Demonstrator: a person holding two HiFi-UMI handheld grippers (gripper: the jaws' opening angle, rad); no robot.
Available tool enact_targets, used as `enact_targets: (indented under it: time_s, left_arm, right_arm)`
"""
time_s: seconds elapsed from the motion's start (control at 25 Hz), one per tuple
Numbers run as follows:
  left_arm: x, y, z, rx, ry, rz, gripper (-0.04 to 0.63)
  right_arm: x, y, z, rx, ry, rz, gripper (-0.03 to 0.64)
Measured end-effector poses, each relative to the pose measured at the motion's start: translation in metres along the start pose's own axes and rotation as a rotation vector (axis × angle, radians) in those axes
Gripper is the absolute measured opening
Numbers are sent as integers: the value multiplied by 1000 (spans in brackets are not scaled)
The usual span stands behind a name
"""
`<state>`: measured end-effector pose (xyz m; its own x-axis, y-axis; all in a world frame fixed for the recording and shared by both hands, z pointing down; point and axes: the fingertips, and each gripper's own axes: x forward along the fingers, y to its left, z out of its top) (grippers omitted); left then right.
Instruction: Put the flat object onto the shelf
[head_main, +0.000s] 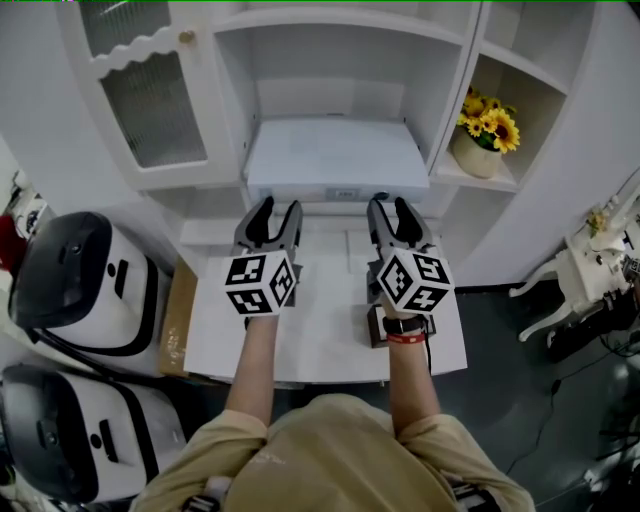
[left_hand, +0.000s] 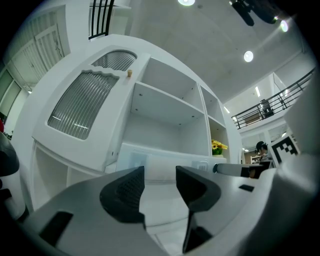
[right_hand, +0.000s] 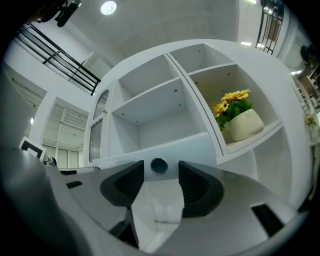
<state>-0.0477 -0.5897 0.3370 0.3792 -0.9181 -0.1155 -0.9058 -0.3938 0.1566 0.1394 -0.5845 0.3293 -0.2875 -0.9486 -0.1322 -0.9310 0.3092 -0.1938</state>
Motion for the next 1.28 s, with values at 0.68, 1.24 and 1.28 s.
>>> enact_targets:
  time_s: [0.68, 1.24, 1.28]
  left_arm:
    - [27, 9, 0, -12, -2, 7, 212]
    - [53, 15, 0, -21, -2, 13, 212]
    - [55, 16, 0, -22, -1, 14, 213]
  right_arm:
    - [27, -10, 1, 12, 1, 12, 229]
    - [51, -23, 1, 22, -2, 22, 227]
    - [53, -23, 1, 23, -3, 23, 227]
